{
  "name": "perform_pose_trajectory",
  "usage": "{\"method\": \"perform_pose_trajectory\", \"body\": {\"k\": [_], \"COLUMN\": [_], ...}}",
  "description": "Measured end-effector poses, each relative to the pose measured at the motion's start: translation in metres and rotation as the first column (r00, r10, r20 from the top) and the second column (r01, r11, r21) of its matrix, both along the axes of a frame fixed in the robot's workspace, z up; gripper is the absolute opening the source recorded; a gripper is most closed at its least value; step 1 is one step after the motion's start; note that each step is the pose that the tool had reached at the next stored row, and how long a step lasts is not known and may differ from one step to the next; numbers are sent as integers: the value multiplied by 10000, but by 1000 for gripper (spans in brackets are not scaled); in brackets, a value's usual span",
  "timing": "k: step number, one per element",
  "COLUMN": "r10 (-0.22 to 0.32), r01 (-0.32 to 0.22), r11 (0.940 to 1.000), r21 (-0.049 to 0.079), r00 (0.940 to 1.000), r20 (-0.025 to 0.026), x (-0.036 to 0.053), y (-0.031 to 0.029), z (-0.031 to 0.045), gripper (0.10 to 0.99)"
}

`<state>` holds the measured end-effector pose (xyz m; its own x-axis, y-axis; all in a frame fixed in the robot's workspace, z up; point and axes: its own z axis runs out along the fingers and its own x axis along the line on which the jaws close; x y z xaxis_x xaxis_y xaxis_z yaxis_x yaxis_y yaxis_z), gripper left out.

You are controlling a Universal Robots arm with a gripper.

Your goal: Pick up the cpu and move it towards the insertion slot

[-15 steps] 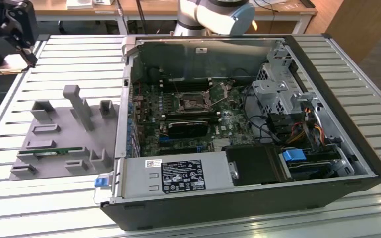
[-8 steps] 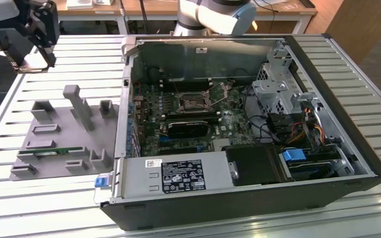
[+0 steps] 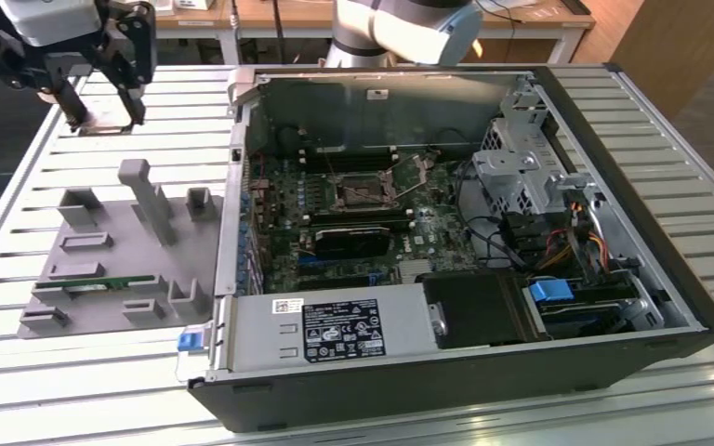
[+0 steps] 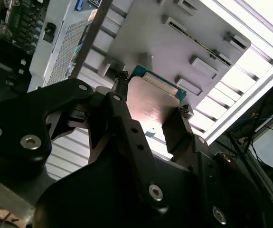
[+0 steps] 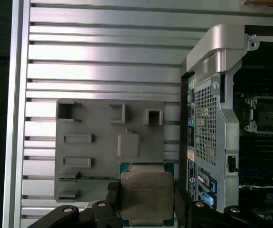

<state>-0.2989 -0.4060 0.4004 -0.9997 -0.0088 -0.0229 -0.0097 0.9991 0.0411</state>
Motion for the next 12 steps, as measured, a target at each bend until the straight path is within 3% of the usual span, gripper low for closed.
{"method": "perform_pose_trajectory", "body": {"k": [12], "r10": [-1], "r01": [1], "r11": [10000], "r21": [-1], "r00": [10000], "r20": [-38], "x": [546], "y": [0], "z": [1], "gripper": [541]}}
